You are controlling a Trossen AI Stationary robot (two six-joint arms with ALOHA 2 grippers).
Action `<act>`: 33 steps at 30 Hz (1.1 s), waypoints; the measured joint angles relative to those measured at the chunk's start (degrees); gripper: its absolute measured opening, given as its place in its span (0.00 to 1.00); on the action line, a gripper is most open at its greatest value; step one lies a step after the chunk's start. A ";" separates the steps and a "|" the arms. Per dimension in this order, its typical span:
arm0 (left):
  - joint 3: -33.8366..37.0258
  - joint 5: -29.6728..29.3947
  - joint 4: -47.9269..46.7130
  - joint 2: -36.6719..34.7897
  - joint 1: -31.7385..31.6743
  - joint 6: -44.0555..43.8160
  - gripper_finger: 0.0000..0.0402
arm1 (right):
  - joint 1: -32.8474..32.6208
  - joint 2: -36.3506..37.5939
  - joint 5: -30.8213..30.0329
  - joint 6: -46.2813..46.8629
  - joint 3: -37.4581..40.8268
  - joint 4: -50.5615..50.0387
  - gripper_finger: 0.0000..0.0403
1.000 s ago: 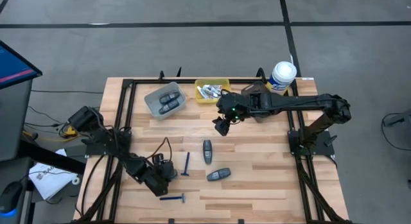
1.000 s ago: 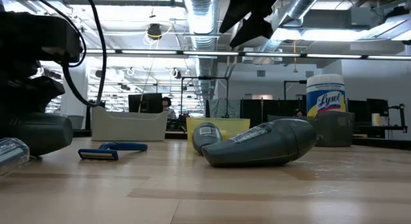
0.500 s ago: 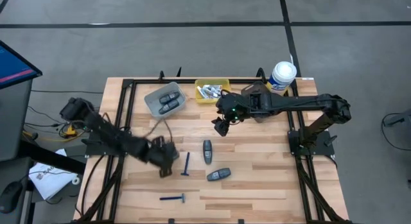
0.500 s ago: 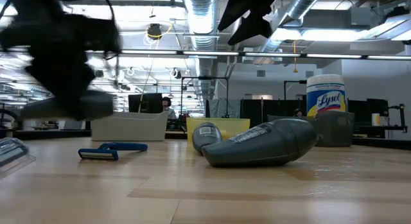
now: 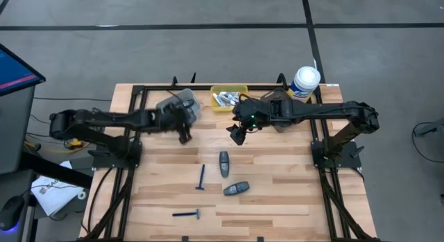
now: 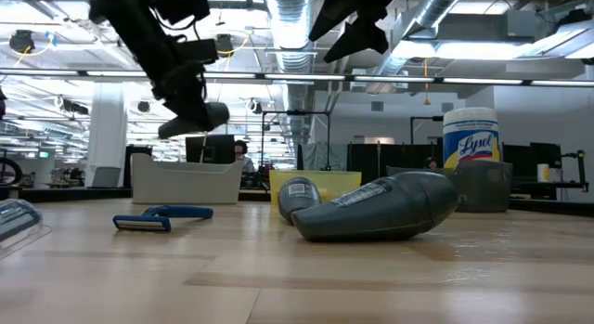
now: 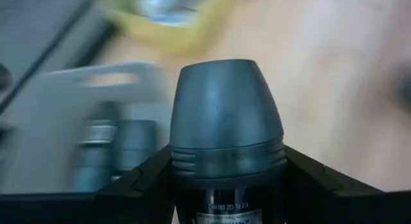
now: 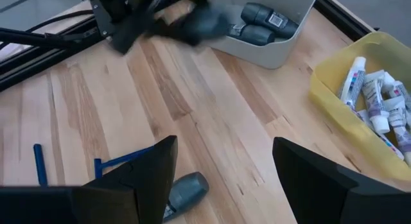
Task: Pick & Place Travel size toiletries
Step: Put the gray deodorant into the gray bin
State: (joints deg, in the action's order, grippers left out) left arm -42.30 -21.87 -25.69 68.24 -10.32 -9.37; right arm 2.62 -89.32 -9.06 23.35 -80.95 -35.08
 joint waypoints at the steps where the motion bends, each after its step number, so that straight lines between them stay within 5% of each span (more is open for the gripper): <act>1: 0.00 -0.74 0.26 -0.79 -2.47 0.08 0.50 | 0.19 0.00 0.00 0.00 0.00 0.06 0.62; 11: -0.02 -4.83 0.24 -4.14 -18.54 -12.50 0.50 | 2.24 0.00 0.00 0.02 0.00 0.43 0.62; 19: -0.07 -8.61 -3.34 -3.60 -20.14 -25.87 0.50 | 2.41 0.00 0.02 0.02 0.00 0.42 0.62; 33: -0.07 -13.73 -8.12 -1.39 -19.66 -34.66 0.50 | 1.89 0.00 0.02 -1.34 0.00 0.40 0.62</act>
State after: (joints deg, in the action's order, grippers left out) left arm -42.37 -35.60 -33.80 66.85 -29.98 -44.03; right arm 4.51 -89.32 -9.04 22.01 -80.95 -34.68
